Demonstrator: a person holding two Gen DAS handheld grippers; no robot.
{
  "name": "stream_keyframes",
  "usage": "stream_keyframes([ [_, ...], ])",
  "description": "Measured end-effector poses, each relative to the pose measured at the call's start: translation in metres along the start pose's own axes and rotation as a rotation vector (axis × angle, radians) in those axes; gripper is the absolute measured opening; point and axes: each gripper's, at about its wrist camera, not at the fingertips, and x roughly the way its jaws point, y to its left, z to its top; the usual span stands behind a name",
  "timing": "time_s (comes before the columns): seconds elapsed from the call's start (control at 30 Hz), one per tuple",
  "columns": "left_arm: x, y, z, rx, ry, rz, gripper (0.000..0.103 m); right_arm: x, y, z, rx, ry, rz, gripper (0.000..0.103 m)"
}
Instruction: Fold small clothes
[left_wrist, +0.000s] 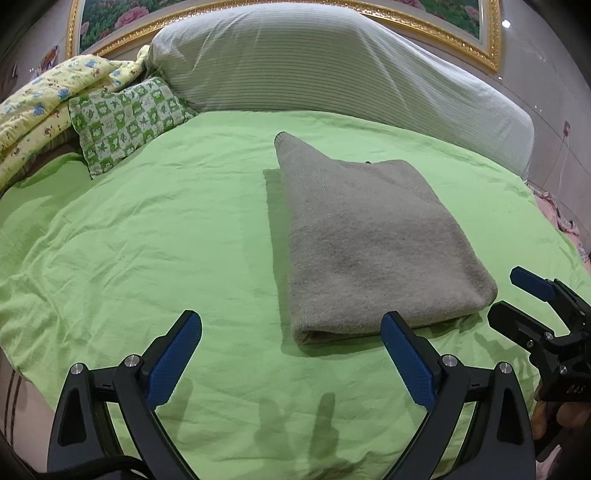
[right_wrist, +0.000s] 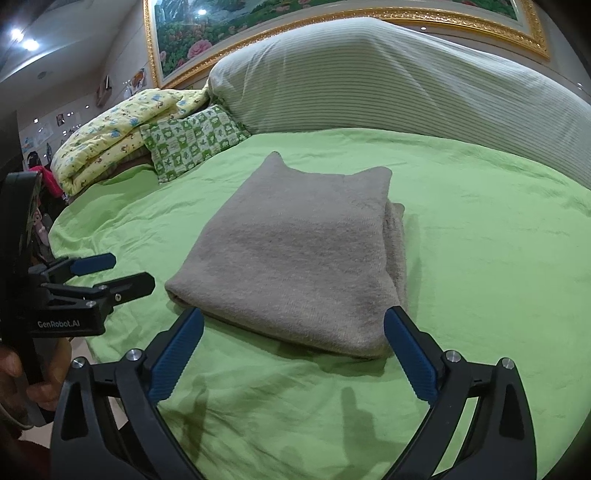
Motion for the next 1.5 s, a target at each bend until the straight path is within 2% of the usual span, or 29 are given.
stream_keyframes([
  [0.67, 0.024, -0.015, 0.025, 0.022, 0.007, -0.013, 0.098, 0.018, -0.017, 0.022, 0.026, -0.009, 0.007, 0.099],
  [0.93, 0.024, -0.017, 0.024, 0.026, 0.003, -0.019, 0.098, 0.024, -0.033, 0.021, 0.088, -0.013, -0.005, 0.099],
  [1.5, 0.023, -0.019, 0.025, 0.036, -0.006, -0.016, 0.099, 0.031, -0.034, 0.024, 0.086, -0.018, -0.001, 0.099],
])
